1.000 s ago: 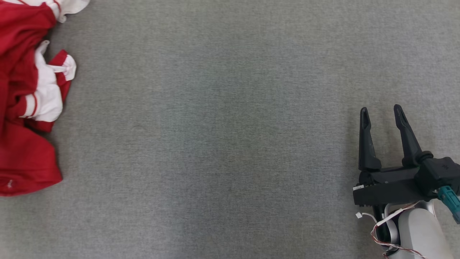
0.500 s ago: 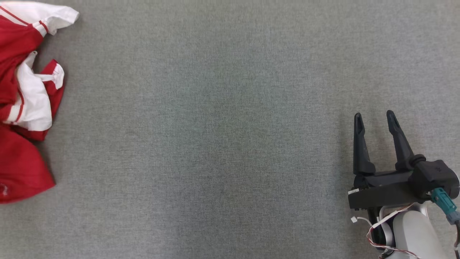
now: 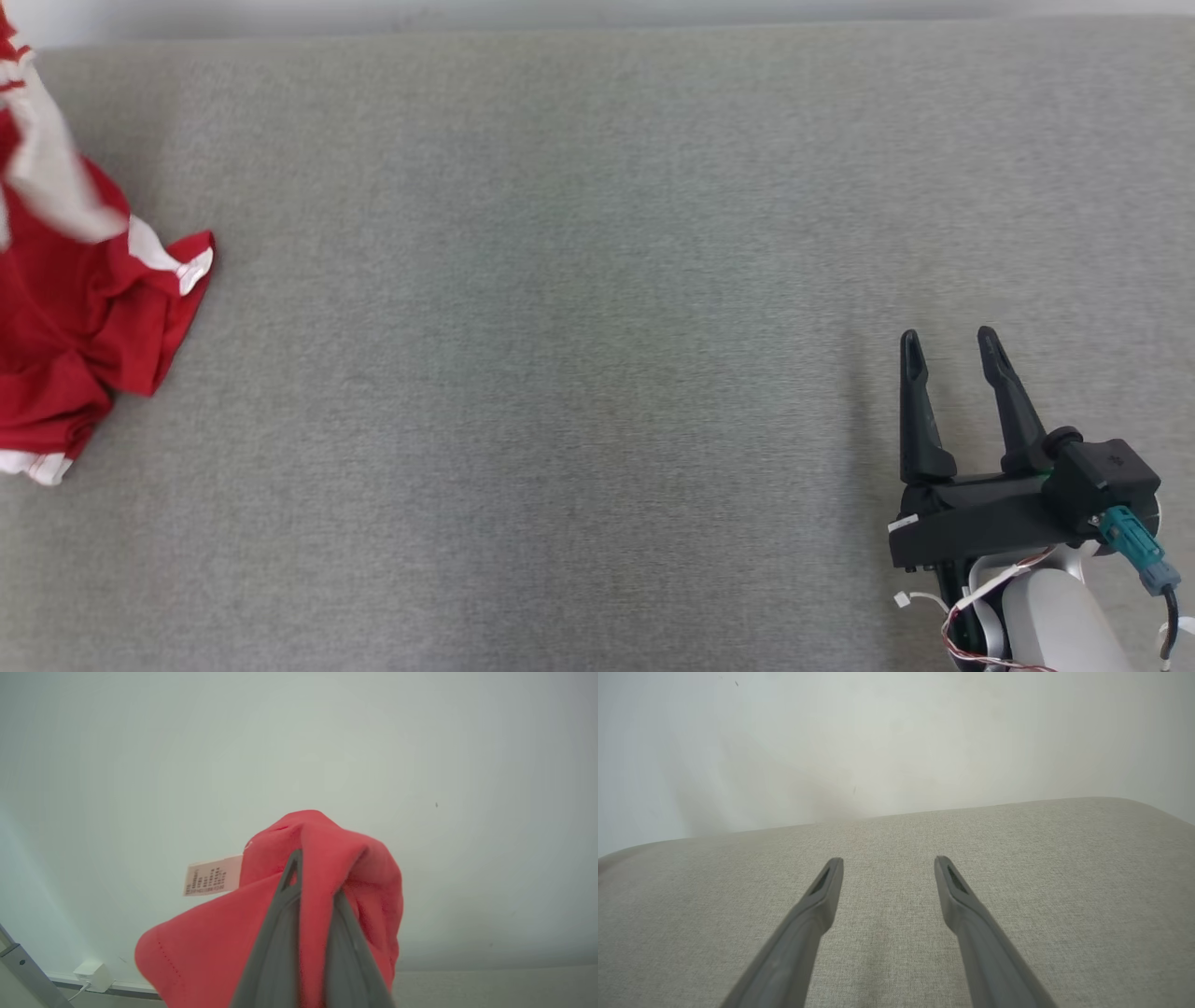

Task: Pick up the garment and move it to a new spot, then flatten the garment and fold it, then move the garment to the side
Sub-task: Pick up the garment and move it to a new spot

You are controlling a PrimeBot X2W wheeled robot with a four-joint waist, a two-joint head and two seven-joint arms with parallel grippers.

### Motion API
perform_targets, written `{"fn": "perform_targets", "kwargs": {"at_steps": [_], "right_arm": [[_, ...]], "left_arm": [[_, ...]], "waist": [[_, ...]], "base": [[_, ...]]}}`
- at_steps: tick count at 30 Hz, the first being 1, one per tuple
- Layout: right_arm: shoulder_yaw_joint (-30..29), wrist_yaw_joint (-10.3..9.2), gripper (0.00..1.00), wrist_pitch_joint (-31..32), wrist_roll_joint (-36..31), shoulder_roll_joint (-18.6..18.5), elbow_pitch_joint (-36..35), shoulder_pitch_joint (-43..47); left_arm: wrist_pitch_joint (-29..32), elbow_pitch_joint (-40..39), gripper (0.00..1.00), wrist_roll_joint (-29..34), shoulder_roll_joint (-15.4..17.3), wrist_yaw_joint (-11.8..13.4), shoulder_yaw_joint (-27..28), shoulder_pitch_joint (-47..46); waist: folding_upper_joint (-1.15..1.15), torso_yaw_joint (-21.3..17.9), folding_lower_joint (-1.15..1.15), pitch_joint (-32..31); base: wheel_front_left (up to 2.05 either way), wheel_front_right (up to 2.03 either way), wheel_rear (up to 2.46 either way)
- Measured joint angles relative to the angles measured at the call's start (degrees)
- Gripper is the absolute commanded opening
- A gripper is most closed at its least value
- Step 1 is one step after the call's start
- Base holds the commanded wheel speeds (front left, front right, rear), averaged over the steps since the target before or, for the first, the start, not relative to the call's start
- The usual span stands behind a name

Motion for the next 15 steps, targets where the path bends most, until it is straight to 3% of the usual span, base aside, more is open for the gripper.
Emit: {"fn": "perform_targets", "kwargs": {"at_steps": [7, 15], "right_arm": [[1.1, 0.0, 1.0, -0.1, 2.3, 0.0, 0.5, 0.1], [1.9, 0.0, 1.0, -0.2, 4.8, 0.0, 0.1, 0.8]], "left_arm": [[5.8, -12.9, 0.0, 0.1, -3.7, 0.0, -4.5, -4.0], [9.5, -19.1, 0.0, -1.0, -10.8, 0.0, -10.4, -6.2]], "waist": [[0.0, -3.6, 0.0, -1.7], [0.0, -9.6, 0.0, -2.4]], "base": [[0.0, 0.0, 0.0], [0.0, 0.0, 0.0]]}}
